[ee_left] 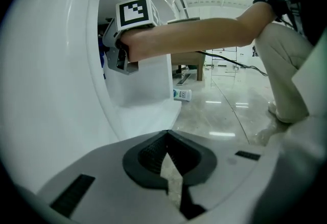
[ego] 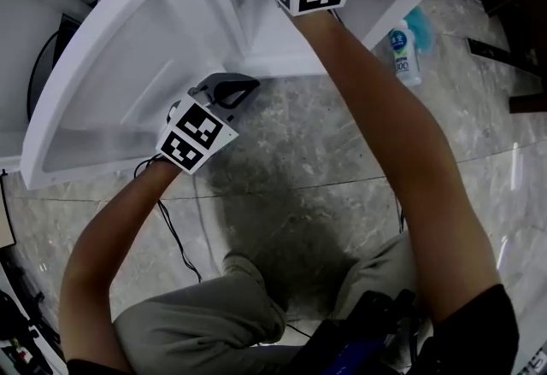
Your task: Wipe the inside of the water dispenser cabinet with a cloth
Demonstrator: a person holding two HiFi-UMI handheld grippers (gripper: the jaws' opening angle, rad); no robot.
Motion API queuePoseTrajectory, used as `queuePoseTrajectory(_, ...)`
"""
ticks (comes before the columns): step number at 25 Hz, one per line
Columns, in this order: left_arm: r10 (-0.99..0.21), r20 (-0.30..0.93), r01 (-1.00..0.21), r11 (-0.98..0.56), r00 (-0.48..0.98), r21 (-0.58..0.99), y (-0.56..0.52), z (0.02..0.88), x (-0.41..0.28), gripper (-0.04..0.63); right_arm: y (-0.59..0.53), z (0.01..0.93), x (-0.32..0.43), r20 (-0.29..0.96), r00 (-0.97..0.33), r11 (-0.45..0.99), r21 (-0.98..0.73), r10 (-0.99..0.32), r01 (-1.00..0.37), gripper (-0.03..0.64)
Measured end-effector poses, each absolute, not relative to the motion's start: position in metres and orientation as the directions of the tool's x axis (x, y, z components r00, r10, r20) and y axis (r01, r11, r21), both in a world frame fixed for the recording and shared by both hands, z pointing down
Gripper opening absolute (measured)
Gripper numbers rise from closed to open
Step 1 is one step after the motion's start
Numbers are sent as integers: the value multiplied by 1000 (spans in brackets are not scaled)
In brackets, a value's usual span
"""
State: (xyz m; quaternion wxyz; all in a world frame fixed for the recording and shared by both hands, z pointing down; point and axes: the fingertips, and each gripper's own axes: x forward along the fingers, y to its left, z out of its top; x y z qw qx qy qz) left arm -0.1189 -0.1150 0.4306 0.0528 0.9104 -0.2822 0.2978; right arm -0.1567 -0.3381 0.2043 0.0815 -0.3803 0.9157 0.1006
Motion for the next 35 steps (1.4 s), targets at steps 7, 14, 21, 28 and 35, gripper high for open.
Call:
queuePoseTrajectory(7, -477, 545, -530, -845, 689, -69, -128, 427, -99, 6, -298, 203, -154, -234, -748, 739, 141, -621, -658, 135)
queuePoseTrajectory(14, -459, 544, -510, -858, 703, -65, -133, 417, -89, 6, -325, 204, -154, -229, -703, 700, 107, -674, -706, 135)
queuePoseTrajectory(21, -475, 563, -529, -845, 677, -77, -128, 422, -105, 6, -316, 202, -154, -239, -730, 736, 80, -640, -672, 135)
queuePoseTrajectory(28, -463, 548, -516, -854, 697, -64, -135, 419, -86, 6, -306, 203, -154, -222, -738, 726, 150, -637, -671, 135)
queuePoseTrajectory(35, -442, 505, -505, -863, 741, -14, -130, 406, -59, 6, -332, 206, -156, -196, -704, 702, 91, -683, -707, 135)
